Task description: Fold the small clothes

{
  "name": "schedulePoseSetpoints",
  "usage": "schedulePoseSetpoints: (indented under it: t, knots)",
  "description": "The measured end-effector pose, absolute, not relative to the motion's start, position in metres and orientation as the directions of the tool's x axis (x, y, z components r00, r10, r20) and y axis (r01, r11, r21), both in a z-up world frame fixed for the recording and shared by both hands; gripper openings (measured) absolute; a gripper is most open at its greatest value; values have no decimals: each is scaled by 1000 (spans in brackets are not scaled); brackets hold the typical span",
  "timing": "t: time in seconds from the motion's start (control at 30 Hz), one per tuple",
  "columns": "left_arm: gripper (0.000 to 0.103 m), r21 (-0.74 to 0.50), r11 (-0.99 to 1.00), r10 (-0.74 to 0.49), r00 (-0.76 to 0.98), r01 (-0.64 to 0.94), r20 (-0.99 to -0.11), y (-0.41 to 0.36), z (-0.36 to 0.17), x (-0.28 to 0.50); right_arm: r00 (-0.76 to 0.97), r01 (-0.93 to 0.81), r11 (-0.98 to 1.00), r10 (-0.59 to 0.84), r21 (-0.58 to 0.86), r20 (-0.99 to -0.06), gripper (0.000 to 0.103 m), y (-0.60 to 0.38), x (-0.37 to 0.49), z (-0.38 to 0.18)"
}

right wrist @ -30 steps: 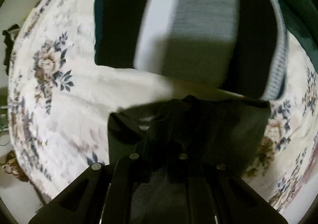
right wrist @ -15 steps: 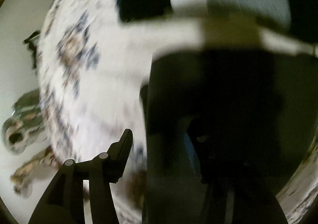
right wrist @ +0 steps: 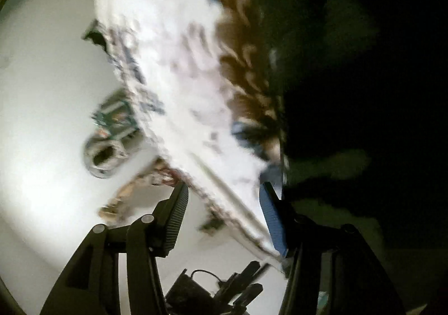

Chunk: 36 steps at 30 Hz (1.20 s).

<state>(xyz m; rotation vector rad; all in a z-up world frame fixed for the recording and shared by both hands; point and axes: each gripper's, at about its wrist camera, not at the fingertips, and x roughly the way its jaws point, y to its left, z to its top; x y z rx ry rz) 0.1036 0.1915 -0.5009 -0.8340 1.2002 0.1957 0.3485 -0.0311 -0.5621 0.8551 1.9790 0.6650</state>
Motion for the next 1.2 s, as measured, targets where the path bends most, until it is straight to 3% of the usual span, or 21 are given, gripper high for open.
schedulePoseSetpoints:
  t: [0.2,0.37,0.6,0.8,0.87,0.9,0.93,0.97,1.0,1.07,1.2]
  knots:
    - [56,-452,795,-290,400,-405,-870,164,-469,177,-235,145,733,678,664,-697,58,-151,382,-486]
    - [57,-475,845,-334,452,-247,-827,146,-464,287,-79,144,820,567,553,-820,61,-239,434,-478]
    - [57,-490,866,-409,429,-96,-806,143,-505,472,103,253,836,478,488,-872,61,-303,521,-507]
    - [57,-423,905,-377,378,-41,-845,139,-543,561,166,300,844,412,444,-896,61,-307,594,-535]
    - [47,-399,917,-364,395,-7,-843,135,-545,571,173,306,860,371,408,-912,61,-302,610,-541]
    - [32,-388,922,-359,404,12,-841,133,-544,573,168,297,870,359,395,-918,61,-300,616,-543]
    - [8,-370,928,-352,404,36,-844,130,-544,575,166,283,885,334,369,-928,60,-296,622,-543]
    - [8,-359,932,-349,413,54,-841,128,-543,576,176,267,894,321,359,-931,56,-289,626,-543]
    - [7,-360,930,-355,432,72,-829,129,-540,572,187,250,906,301,342,-935,34,-286,627,-540]
    - [7,-380,922,-370,468,78,-803,136,-527,563,208,235,921,264,311,-942,13,-281,627,-532]
    - [6,-434,900,-401,497,54,-770,156,-514,556,246,209,934,238,291,-940,7,-280,624,-518]
